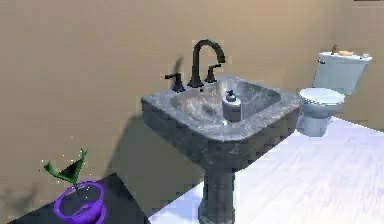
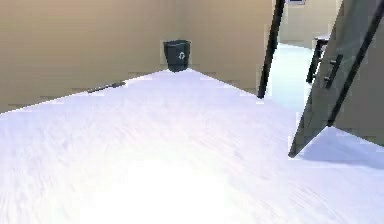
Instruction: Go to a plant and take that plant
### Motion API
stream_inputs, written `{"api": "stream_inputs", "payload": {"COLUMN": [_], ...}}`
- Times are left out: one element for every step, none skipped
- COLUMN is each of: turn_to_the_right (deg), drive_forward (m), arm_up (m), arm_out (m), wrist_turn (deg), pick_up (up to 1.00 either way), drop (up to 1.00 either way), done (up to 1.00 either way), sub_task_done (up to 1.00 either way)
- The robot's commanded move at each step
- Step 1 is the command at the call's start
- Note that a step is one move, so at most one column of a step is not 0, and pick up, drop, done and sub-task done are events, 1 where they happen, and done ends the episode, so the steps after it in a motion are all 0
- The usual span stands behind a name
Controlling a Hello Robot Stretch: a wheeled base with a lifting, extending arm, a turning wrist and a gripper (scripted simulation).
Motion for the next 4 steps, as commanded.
{"api": "stream_inputs", "payload": {"turn_to_the_right": [45.0,21.0,0.0,45.0], "drive_forward": [0.0,0.0,0.35,0.0], "arm_up": [0.0,0.0,0.0,0.0], "arm_out": [0.0,0.0,0.0,0.0], "wrist_turn": [0.0,0.0,0.0,0.0], "pick_up": [0.0,0.0,0.0,0.0], "drop": [0.0,0.0,0.0,0.0], "done": [0.0,0.0,0.0,0.0], "sub_task_done": [0.0,0.0,0.0,0.0]}}
